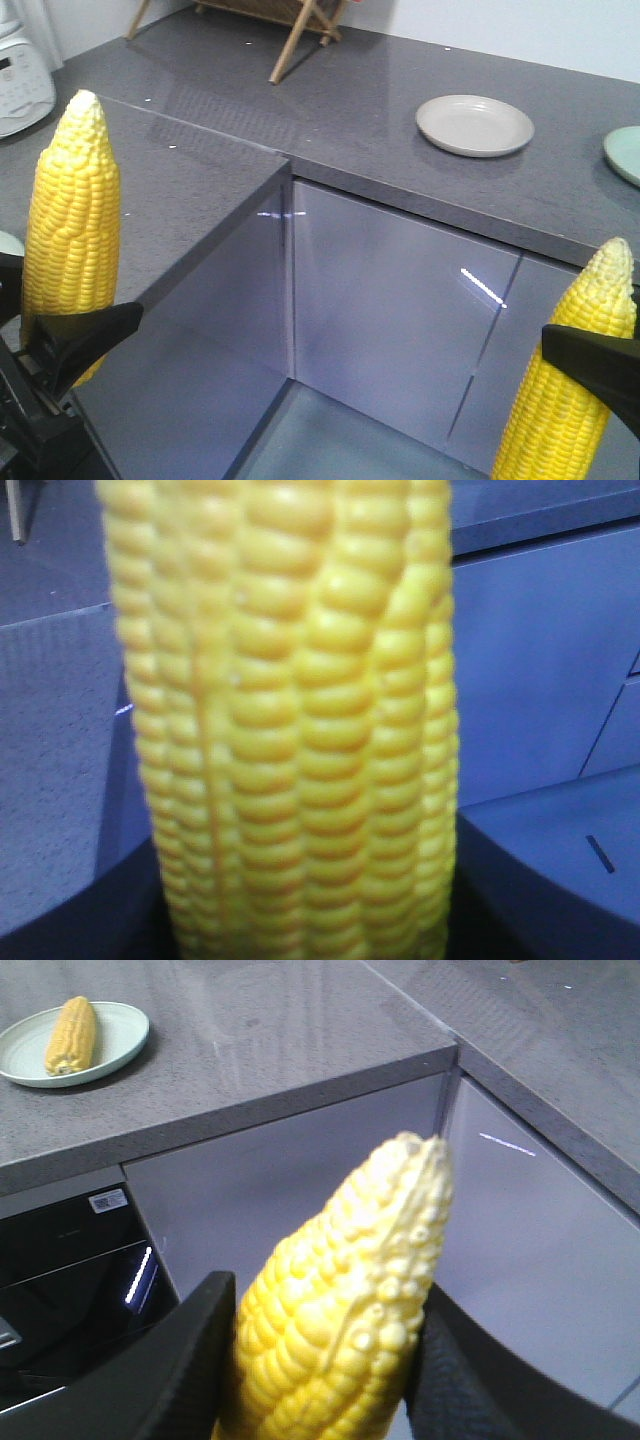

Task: Distribute corn equally
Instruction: 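Turn and drive the base toward the counter with two empty plates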

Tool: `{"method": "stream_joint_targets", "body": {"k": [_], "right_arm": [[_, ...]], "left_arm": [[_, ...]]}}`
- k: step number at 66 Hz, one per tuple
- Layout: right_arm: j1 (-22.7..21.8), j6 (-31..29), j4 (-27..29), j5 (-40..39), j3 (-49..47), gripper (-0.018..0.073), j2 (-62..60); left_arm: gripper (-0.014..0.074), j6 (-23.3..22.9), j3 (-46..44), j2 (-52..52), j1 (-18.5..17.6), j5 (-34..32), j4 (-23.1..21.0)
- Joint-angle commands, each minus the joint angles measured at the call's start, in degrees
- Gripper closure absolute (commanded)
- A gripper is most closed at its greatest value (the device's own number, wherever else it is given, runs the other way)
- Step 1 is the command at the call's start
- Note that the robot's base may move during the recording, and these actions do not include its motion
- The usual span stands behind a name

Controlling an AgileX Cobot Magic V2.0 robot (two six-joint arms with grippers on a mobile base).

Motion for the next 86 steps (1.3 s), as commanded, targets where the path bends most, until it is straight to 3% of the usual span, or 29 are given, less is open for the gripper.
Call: {"method": "stream_joint_targets", "body": {"k": [1, 86], "right_arm": [[-0.1, -0.4, 1.8, -3.4, -1.5, 0.0326, 0.1], [-0.1, -0.4, 1.8, -3.4, -1.5, 0.0326, 0.1]], "left_arm": [[0.0228, -0.4, -1.6, -0.4, -0.1, -4.4, -0.4], [0.0228, -0.4, -1.6, -0.4, -0.1, -4.4, -0.4]]}}
